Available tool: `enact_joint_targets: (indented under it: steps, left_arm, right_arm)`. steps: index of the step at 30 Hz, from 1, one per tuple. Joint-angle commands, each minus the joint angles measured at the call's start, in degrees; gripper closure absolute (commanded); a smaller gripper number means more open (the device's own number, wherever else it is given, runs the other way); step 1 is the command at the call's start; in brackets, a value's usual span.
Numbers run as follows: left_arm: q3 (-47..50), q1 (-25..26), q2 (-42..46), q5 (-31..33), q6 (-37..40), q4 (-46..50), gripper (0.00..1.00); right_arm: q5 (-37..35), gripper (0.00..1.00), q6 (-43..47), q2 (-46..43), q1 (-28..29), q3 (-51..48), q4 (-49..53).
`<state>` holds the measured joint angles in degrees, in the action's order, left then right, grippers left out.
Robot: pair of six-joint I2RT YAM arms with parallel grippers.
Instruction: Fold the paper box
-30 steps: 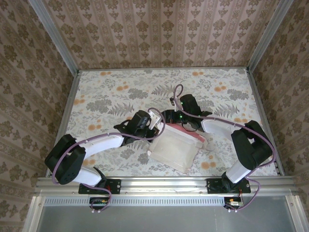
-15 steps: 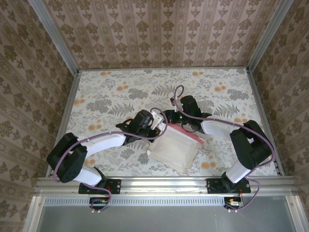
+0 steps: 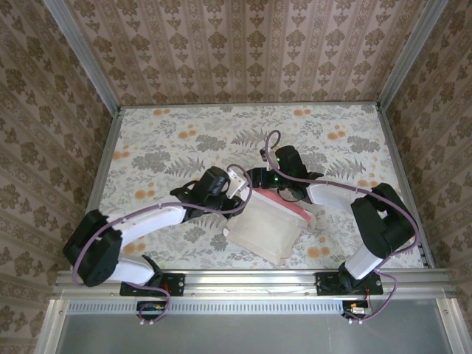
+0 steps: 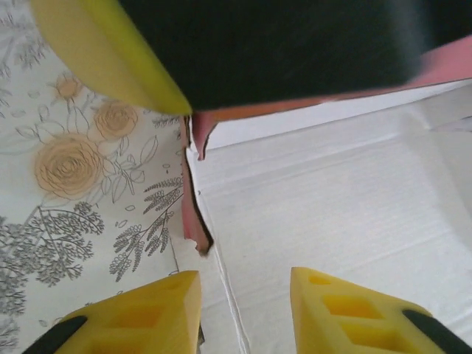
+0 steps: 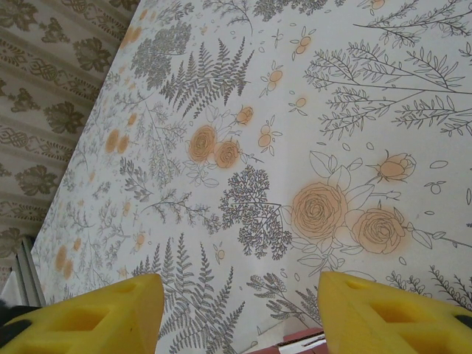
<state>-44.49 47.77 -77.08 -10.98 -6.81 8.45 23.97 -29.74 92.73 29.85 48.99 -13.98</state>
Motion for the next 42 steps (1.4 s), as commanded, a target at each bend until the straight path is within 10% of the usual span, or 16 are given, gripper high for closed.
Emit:
enact_joint_targets:
  steps: [1,26,42]
  left_arm:
    - [1.28,-2.13,5.28,-4.53,2.10,3.48,0.62]
    - [8.84,-7.87,-7.71,-6.80,5.49,-26.49,0.54]
    - [7.50,-5.41,-10.34,-8.45,5.92,-28.98,0.53]
  right_arm:
    - [-2.08,0.41,2.23,1.70,0.48,-1.83,3.93]
    - [-1.53,0.43,2.58,1.40,0.39,-1.27,5.10]
    - [-1.49,0.44,2.14,1.73,0.22,-0.24,5.54]
